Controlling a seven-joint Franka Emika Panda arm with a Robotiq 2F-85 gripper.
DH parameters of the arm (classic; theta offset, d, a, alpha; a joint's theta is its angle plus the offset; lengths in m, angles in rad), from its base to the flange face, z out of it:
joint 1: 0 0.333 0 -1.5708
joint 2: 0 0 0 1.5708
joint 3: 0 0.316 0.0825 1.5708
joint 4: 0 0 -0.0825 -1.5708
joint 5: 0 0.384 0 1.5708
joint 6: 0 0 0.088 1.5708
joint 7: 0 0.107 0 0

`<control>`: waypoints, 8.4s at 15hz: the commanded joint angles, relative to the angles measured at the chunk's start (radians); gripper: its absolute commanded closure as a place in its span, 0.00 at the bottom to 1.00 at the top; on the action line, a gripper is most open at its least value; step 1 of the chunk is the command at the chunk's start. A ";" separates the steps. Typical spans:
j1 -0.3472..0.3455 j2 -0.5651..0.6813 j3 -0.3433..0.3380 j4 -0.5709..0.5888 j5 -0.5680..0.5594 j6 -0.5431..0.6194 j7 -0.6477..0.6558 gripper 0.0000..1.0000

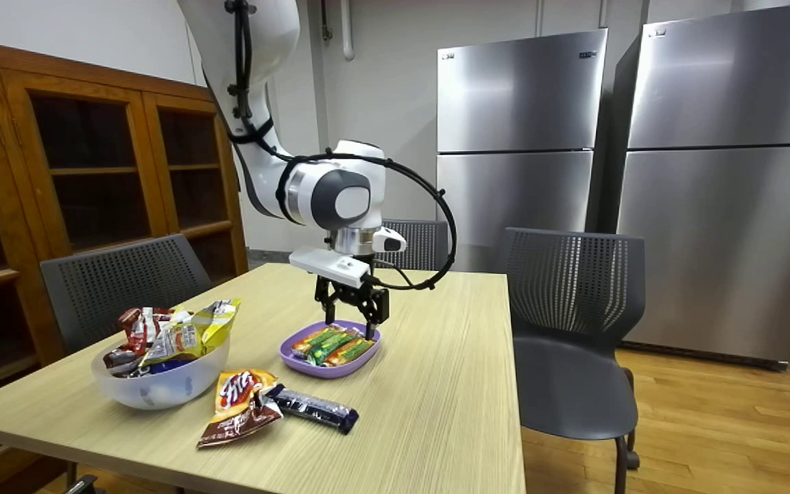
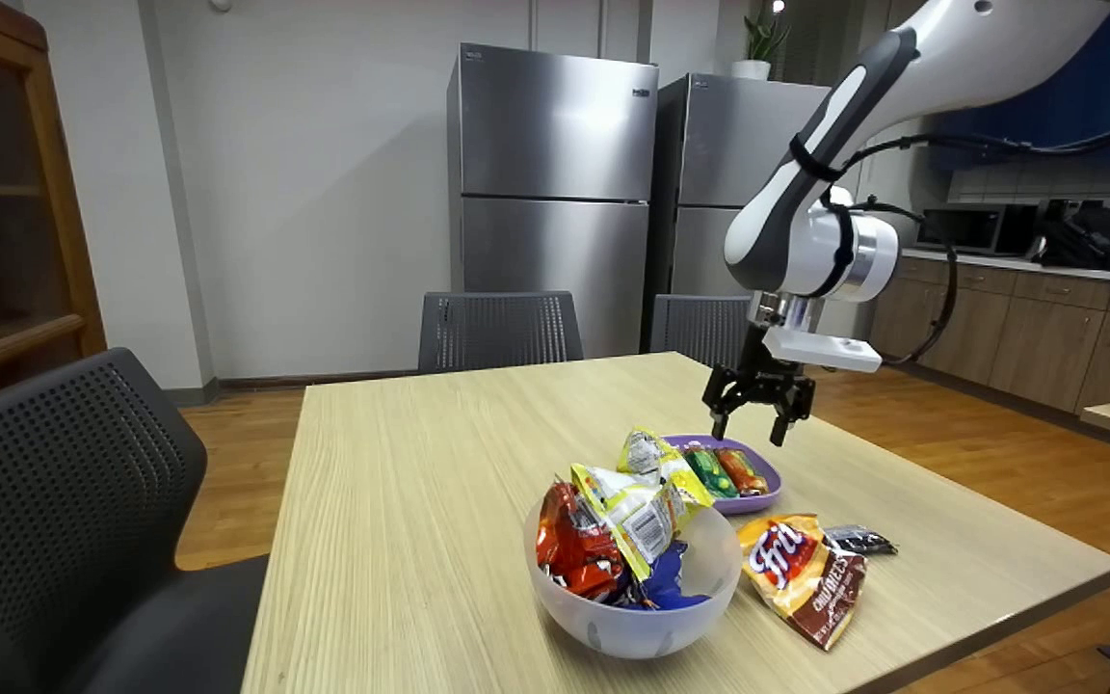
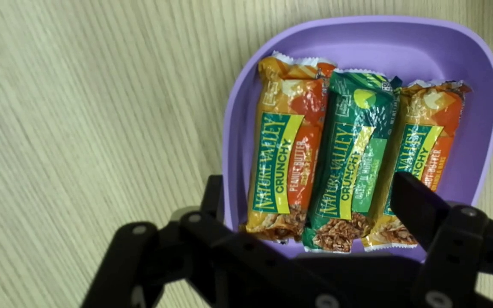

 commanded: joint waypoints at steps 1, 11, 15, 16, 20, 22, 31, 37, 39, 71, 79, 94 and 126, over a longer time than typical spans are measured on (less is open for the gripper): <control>0.001 -0.012 -0.004 -0.016 -0.004 0.010 -0.017 0.00; -0.099 -0.094 0.099 -0.180 0.037 0.048 -0.323 0.00; -0.124 -0.121 0.150 -0.232 0.055 0.046 -0.421 0.00; -0.126 -0.129 0.160 -0.244 0.060 0.047 -0.441 0.00; -0.131 -0.137 0.199 -0.282 0.090 0.050 -0.549 0.00; -0.136 -0.136 0.210 -0.291 0.108 0.032 -0.609 0.00; -0.194 -0.147 0.205 -0.292 0.196 -0.171 -0.983 0.00; -0.161 -0.165 0.138 -0.287 0.196 -0.280 -1.096 0.00; -0.151 -0.170 0.120 -0.287 0.193 -0.302 -1.114 0.00; -0.093 -0.224 0.069 -0.266 0.256 -0.394 -1.145 1.00; -0.070 -0.328 0.032 -0.270 0.390 -0.401 -1.122 1.00; 0.088 -0.514 -0.029 -0.328 0.517 -0.334 -1.001 1.00; 0.307 -0.507 0.053 -0.435 0.558 -0.287 -1.058 1.00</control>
